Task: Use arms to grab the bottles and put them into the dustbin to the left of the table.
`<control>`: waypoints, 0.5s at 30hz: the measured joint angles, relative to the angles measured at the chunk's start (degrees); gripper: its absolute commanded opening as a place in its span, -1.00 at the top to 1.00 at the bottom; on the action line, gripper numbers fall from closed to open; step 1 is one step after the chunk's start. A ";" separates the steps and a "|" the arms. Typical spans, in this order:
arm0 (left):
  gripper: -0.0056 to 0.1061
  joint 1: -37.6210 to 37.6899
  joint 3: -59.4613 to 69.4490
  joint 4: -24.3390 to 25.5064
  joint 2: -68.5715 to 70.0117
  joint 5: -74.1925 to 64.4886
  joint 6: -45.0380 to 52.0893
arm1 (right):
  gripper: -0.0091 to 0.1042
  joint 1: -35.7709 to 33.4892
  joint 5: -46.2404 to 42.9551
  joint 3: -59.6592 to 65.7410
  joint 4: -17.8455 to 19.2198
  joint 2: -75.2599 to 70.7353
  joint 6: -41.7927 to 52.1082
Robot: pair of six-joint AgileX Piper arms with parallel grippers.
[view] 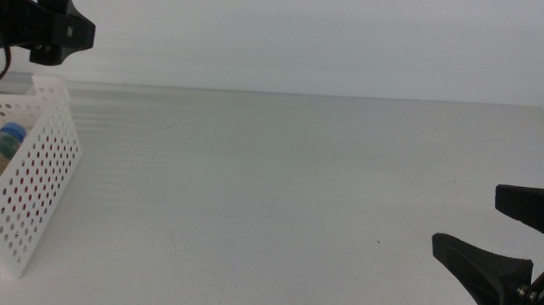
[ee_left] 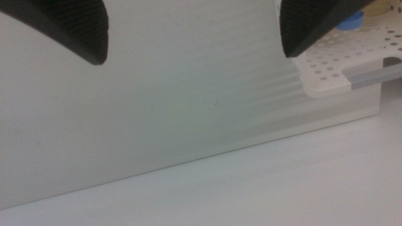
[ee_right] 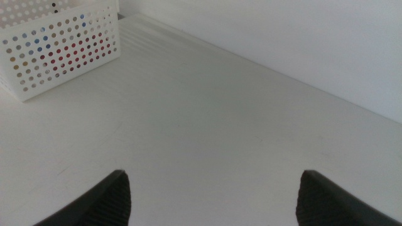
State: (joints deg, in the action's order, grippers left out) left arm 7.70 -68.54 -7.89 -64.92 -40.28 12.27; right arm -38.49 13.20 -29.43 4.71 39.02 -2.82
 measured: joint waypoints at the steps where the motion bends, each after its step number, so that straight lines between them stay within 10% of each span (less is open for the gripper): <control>1: -0.72 0.00 0.02 0.00 0.00 0.00 0.00 | -0.46 0.00 -0.11 0.25 0.00 0.00 0.00; 15: -0.72 0.00 16.21 0.00 11.78 11.84 0.00 | -0.46 10.47 -0.16 2.66 -4.71 -2.97 0.00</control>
State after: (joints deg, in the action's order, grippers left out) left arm 7.70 -52.32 -7.89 -53.14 -28.44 12.27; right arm -28.02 13.04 -26.78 0.00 36.05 -2.82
